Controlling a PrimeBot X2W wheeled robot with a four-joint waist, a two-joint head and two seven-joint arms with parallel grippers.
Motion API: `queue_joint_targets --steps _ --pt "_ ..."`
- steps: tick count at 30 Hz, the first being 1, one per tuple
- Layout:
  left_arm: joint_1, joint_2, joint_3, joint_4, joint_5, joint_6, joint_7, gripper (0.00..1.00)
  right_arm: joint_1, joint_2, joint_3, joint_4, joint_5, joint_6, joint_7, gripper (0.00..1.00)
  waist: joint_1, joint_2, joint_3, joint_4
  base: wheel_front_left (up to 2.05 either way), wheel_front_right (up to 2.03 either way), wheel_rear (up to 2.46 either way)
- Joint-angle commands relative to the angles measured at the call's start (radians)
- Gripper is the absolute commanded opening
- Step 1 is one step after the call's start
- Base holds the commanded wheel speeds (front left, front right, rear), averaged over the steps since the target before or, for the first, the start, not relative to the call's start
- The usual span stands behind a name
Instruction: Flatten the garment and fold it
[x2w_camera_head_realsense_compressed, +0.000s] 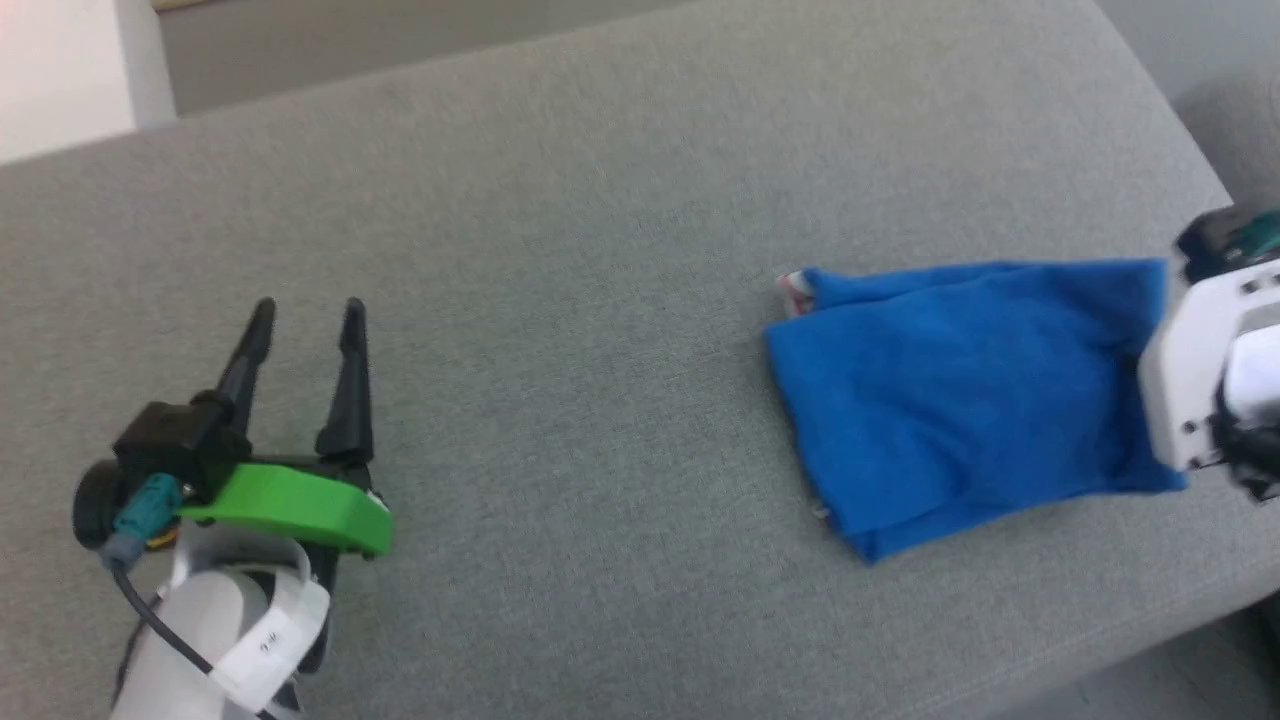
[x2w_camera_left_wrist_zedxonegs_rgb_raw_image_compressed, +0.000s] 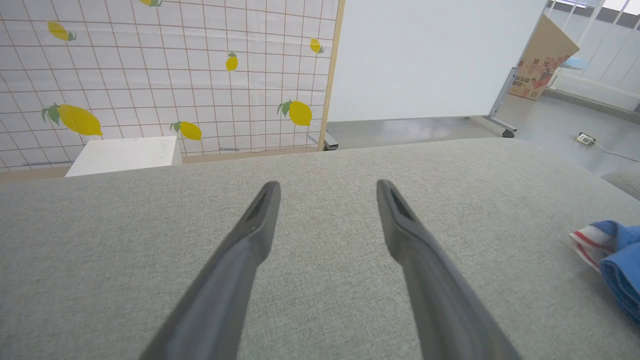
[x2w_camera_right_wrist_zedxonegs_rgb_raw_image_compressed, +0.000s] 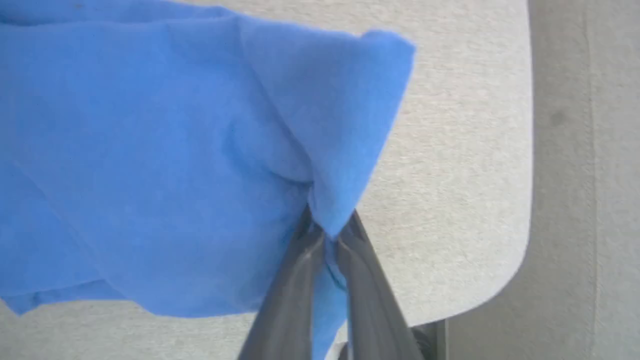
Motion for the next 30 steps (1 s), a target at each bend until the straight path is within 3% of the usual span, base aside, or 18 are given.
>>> queue_joint_targets --steps 1,11,18,19,20,30 --pt "-0.018 0.016 0.010 -0.019 0.007 0.008 0.008 1.00 -0.029 -0.018 -0.027 0.012 -0.015 -0.002 -0.014 0.00 -0.0001 -0.0001 0.135 -0.002 0.00 0.00 0.00" --pt "-0.027 0.071 0.048 -0.146 0.023 0.039 0.054 1.00 -0.113 -0.106 -0.211 0.100 -0.115 -0.002 -0.081 0.00 -0.0001 -0.0001 0.276 0.076 0.00 0.00 0.00" --pt "-0.019 0.090 0.062 -0.188 0.022 0.048 0.068 1.00 -0.192 -0.111 -0.273 0.214 -0.156 -0.002 -0.140 0.01 -0.0001 -0.0001 0.310 0.091 0.00 0.00 0.00" --pt "-0.018 0.092 0.063 -0.191 0.022 0.049 0.070 1.00 -0.200 -0.108 -0.280 0.232 -0.164 -0.002 -0.144 0.45 -0.0001 -0.0001 0.311 0.092 0.00 0.00 0.00" --pt "-0.017 0.093 0.063 -0.193 0.022 0.050 0.071 1.00 -0.205 -0.107 -0.291 0.245 -0.174 -0.002 -0.148 1.00 -0.0001 -0.0001 0.313 0.093 0.00 0.00 0.00" --pt "0.001 0.092 0.061 -0.173 0.009 0.056 0.063 1.00 -0.268 -0.104 -0.356 0.303 -0.210 -0.002 -0.209 1.00 -0.0001 -0.0001 0.254 0.072 0.00 0.00 0.00"
